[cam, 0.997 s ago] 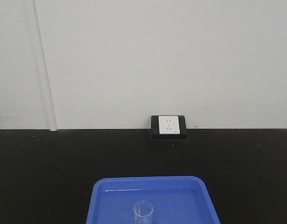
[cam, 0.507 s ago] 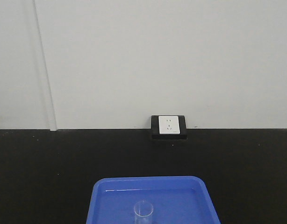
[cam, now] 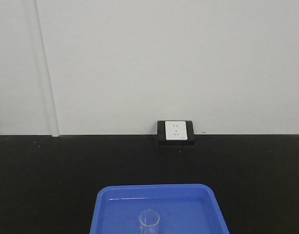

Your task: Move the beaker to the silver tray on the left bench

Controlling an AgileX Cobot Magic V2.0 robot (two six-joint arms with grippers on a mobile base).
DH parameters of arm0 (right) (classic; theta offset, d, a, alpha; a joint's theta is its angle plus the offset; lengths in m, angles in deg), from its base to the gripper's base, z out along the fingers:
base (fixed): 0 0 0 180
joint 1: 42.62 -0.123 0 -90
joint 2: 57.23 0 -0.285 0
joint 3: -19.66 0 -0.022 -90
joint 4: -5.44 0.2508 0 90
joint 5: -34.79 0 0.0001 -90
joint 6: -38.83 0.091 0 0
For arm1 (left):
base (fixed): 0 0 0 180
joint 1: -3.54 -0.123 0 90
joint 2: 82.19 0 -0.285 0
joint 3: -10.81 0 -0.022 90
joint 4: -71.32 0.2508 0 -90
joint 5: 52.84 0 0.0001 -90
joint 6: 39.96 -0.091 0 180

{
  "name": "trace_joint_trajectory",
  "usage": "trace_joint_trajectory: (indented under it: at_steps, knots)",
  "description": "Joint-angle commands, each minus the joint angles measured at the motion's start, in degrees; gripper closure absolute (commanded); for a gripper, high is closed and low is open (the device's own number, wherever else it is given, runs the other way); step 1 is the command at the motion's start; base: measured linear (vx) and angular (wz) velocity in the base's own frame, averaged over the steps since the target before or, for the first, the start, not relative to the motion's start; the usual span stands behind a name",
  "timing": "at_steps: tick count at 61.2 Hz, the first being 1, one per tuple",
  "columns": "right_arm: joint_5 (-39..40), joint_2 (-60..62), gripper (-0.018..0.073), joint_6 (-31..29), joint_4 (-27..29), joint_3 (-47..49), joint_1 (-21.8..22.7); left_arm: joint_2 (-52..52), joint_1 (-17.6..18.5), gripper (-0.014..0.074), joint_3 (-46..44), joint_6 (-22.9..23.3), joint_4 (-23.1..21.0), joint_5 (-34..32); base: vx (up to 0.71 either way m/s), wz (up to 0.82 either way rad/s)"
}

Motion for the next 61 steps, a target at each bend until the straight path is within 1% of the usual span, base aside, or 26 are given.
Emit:
trace_joint_trajectory:
  at_steps: [1,7,15,24,31,40,43,47,52,53,56,61]
  knots:
    - [3.9,-6.4,0.0571,0.5,1.1,5.6,0.2,-0.5,0.3,0.0595,1.1,0.1,-0.2,-4.3,0.0,0.0]
    - [4.3,-10.2,0.0569,0.5,1.2,7.5,0.2,-0.5,0.3,0.0595,1.1,0.1,-0.2,-4.3,0.0,0.0]
    - [4.2,-13.3,0.0559,0.5,1.2,7.4,0.2,-0.5,0.3,0.0595,1.1,0.1,-0.2,-4.3,0.0,0.0]
    - [2.9,-14.1,0.0501,0.5,1.2,7.3,0.2,-0.5,0.3,0.0595,1.1,0.1,-0.2,-4.3,0.0,0.0]
    - [2.5,-14.3,0.0399,0.5,1.2,7.3,0.2,-0.5,0.3,0.0595,1.1,0.1,-0.2,-4.3,0.0,0.0]
    - [2.1,-14.5,0.0167,0.5,1.1,7.3,0.2,-0.5,0.3,0.0595,1.1,0.1,-0.2,-4.3,0.0,0.0]
    - [2.5,-15.0,0.0057,0.5,1.1,7.3,0.2,-0.5,0.3,0.0595,1.1,0.1,-0.2,-4.3,0.0,0.0]
    - [2.8,-15.4,-0.0052,0.5,1.1,7.3,0.2,-0.5,0.3,0.0595,1.1,0.1,-0.2,-4.3,0.0,0.0]
    - [2.9,-15.4,-0.0155,1.3,1.5,7.3,0.2,-0.5,0.3,0.0595,1.1,0.1,-0.2,-4.3,0.0,0.0]
    - [3.0,-15.4,-0.0169,1.8,1.7,7.3,0.2,-0.5,0.3,0.0595,1.1,0.1,-0.2,-4.3,0.0,0.0]
    - [3.1,-15.4,-0.0167,3.2,2.4,7.3,0.2,-0.5,0.3,0.0595,1.1,0.1,-0.2,-4.3,0.0,0.0]
    - [3.6,-17.3,-0.0164,3.3,2.6,7.3,0.2,-0.5,0.3,0.0595,1.1,0.1,-0.2,-4.3,0.0,0.0]
